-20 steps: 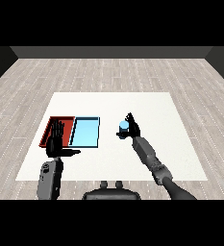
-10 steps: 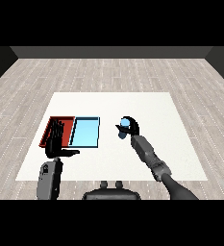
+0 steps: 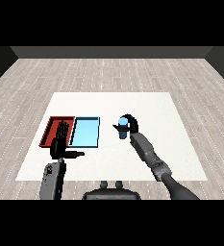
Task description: Pick the blue can and put it in the blue box
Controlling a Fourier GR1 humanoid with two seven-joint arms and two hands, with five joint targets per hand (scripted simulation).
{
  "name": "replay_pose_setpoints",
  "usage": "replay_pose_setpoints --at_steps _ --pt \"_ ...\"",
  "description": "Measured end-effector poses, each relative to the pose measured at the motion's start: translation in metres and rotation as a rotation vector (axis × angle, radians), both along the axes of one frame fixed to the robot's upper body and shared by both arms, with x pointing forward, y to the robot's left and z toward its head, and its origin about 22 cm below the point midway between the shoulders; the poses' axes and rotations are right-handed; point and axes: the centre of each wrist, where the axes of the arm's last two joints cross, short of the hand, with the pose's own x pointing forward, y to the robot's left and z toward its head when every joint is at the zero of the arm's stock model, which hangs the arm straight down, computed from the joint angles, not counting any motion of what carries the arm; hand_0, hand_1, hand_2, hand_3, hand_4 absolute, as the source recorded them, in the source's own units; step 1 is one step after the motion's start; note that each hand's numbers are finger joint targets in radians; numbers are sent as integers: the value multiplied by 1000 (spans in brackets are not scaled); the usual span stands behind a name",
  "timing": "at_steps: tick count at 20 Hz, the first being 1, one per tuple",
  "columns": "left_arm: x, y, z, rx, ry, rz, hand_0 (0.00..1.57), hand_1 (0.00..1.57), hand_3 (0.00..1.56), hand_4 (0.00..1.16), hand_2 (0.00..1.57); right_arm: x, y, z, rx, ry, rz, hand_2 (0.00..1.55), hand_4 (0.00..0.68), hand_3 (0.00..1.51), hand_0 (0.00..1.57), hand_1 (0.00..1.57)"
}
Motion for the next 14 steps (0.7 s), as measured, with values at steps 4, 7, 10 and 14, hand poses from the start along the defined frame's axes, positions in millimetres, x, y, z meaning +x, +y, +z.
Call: replay_pose_setpoints --at_steps 4,7,10,14 --pt "6 -11 -7 11 18 -40 0 0 0 0 0 10 -7 21 -48 -51 11 1449 623 1399 1432 1432" --pt "12 -18 -4 15 47 -69 0 0 0 0 0 18 -5 44 -88 -98 21 1449 620 1394 1440 1440" --pt "14 -33 -4 26 80 -110 0 0 0 0 0 21 -11 61 -111 -150 38 1440 620 1406 1436 1436" --pt "21 -62 -11 40 122 -145 0 0 0 0 0 16 -11 75 -144 -191 51 1447 616 1404 1419 1419"
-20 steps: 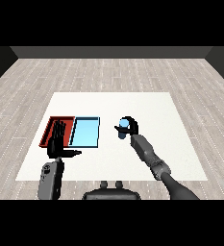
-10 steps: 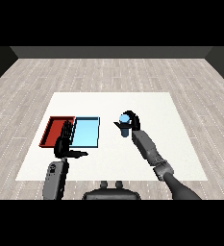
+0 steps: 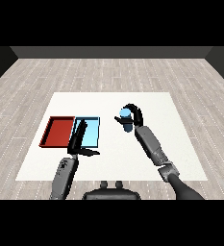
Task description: Pick the blue can and put it in the blue box
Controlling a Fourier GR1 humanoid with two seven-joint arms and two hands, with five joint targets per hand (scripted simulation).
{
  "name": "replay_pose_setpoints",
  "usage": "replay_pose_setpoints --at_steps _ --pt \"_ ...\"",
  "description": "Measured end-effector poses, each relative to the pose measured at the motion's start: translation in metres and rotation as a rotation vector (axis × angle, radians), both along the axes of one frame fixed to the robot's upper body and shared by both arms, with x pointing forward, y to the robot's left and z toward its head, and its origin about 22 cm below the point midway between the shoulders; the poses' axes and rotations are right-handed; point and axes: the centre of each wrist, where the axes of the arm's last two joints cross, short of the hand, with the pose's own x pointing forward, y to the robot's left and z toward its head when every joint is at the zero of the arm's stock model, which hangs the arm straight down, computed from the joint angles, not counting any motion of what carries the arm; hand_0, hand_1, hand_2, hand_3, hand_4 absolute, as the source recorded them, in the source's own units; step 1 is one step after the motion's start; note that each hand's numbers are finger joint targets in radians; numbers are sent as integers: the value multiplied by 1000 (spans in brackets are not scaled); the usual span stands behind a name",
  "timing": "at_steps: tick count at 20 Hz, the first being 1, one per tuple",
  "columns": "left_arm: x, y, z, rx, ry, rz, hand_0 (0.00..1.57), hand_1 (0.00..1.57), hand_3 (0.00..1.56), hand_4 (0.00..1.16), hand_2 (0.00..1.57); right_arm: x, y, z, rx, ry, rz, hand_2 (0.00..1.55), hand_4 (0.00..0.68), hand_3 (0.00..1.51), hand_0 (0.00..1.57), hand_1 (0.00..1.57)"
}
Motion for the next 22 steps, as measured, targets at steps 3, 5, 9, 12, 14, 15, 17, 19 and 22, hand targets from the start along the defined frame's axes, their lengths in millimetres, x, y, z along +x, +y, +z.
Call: replay_pose_setpoints --at_steps 3,5,9,12,14,15,17,19,22 --pt "2 -9 -2 -7 21 -34 0 0 0 0 0 -17 2 4 -13 -15 5 1447 616 1404 1419 1419" --pt "2 -13 -4 -14 28 -49 0 0 0 0 0 -37 4 2 -17 -20 6 1447 616 1404 1419 1419" --pt "7 -25 -6 -24 43 -68 0 0 0 0 0 -64 8 6 -33 -27 10 1451 609 1401 1438 1438" --pt "8 -33 -13 -23 73 -84 0 0 0 0 0 -77 7 11 -47 -36 17 1452 611 1397 1442 1442" --pt "7 -40 -15 -37 84 -94 0 0 0 0 0 -79 9 15 -56 -45 28 1456 612 1397 1458 1458" --pt "10 -43 -14 -38 96 -98 0 0 0 0 0 -77 12 18 -55 -49 33 1456 608 1399 1455 1455" --pt "8 -50 -14 -38 111 -108 0 0 0 0 0 -83 12 23 -56 -53 37 1460 610 1398 1460 1460" --pt "9 -56 -13 -36 121 -114 0 0 0 0 0 -90 14 22 -56 -49 51 1468 619 1402 1484 1484" --pt "12 -64 -12 -30 129 -116 0 0 0 0 0 -92 15 28 -60 -48 56 1467 609 1400 1487 1487"
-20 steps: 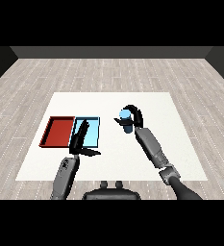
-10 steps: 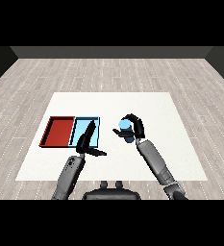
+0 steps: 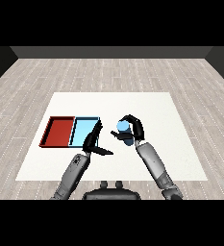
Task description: Pick the blue can and put it in the blue box
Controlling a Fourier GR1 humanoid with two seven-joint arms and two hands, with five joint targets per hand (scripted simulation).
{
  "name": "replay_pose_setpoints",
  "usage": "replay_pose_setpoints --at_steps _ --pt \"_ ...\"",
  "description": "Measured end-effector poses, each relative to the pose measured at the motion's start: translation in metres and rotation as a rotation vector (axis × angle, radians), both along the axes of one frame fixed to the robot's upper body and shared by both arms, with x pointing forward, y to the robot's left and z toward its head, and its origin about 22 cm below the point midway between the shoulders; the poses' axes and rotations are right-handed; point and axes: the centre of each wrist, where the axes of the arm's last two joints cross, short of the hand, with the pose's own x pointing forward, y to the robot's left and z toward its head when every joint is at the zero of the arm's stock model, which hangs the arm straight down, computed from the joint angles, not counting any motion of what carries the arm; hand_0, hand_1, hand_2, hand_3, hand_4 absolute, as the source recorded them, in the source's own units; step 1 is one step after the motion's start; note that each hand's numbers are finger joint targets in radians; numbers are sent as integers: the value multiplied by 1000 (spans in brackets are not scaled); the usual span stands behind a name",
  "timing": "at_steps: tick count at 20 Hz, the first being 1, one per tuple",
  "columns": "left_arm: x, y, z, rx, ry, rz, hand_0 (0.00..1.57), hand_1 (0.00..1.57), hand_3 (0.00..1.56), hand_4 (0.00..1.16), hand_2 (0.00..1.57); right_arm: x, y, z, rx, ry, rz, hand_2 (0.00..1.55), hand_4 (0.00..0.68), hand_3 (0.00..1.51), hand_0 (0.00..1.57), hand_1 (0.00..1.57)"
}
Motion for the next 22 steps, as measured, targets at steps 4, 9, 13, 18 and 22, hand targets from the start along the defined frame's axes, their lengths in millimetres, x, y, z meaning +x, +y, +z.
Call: replay_pose_setpoints --at_steps 4,9,13,18,22 --pt "1 -1 -8 1 18 1 0 0 0 0 0 -5 7 -1 -11 -12 24 1467 609 1398 1486 1486" --pt "5 -6 -14 -16 45 0 0 0 0 0 0 -5 14 8 -7 -27 41 1467 603 1400 1480 1480" --pt "7 -13 -13 -29 58 -3 0 0 0 0 0 -9 15 8 3 -32 47 1464 616 1396 1488 1488" --pt "7 -19 -23 -27 84 -3 0 0 0 0 0 -14 24 7 19 -31 69 1458 610 1392 1478 1478" --pt "7 -24 -24 -29 85 -9 0 0 0 0 0 -11 32 12 4 -37 90 1462 608 1399 1488 1488"
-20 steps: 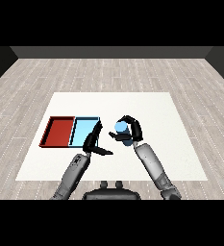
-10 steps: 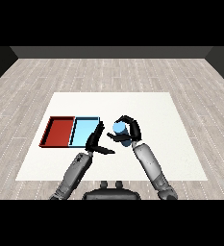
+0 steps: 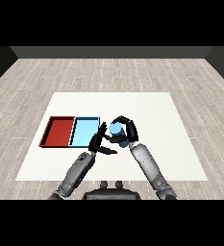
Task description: Pick the blue can and put it in the blue box
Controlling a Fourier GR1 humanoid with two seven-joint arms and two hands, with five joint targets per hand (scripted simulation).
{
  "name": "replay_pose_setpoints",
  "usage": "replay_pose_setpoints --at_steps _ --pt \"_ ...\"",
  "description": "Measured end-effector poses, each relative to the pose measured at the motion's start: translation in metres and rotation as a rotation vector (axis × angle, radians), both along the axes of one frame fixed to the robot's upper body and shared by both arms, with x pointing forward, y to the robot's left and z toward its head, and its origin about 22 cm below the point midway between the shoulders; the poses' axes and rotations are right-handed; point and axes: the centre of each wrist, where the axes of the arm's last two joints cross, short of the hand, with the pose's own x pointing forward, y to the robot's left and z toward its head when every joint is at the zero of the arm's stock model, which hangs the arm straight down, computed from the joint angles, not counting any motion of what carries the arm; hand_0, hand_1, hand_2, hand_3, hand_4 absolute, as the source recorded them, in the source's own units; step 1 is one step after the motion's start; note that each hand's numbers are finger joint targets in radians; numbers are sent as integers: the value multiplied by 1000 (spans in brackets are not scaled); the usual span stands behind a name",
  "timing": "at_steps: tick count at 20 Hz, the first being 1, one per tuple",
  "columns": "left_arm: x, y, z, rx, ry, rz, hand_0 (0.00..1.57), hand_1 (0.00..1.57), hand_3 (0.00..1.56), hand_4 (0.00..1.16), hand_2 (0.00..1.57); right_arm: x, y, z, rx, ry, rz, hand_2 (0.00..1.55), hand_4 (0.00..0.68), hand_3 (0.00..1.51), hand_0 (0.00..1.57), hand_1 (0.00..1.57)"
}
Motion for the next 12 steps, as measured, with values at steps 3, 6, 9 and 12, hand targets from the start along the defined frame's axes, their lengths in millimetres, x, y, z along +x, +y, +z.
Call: replay_pose_setpoints --at_steps 3,6,9,12 --pt "5 -2 -3 2 3 1 0 0 0 0 0 -2 6 -5 -9 -6 11 1466 610 1406 1476 1476" --pt "4 2 -1 -1 -2 3 0 0 0 0 0 -7 13 -5 3 -6 29 1454 605 1400 1463 1463" --pt "6 -3 1 -3 -11 2 0 0 0 0 0 -4 21 -9 9 -3 31 1450 628 1387 1459 1459" --pt "7 -10 -3 -7 -9 -5 0 0 0 0 0 -4 24 -6 43 10 38 1454 608 1383 1451 1451"
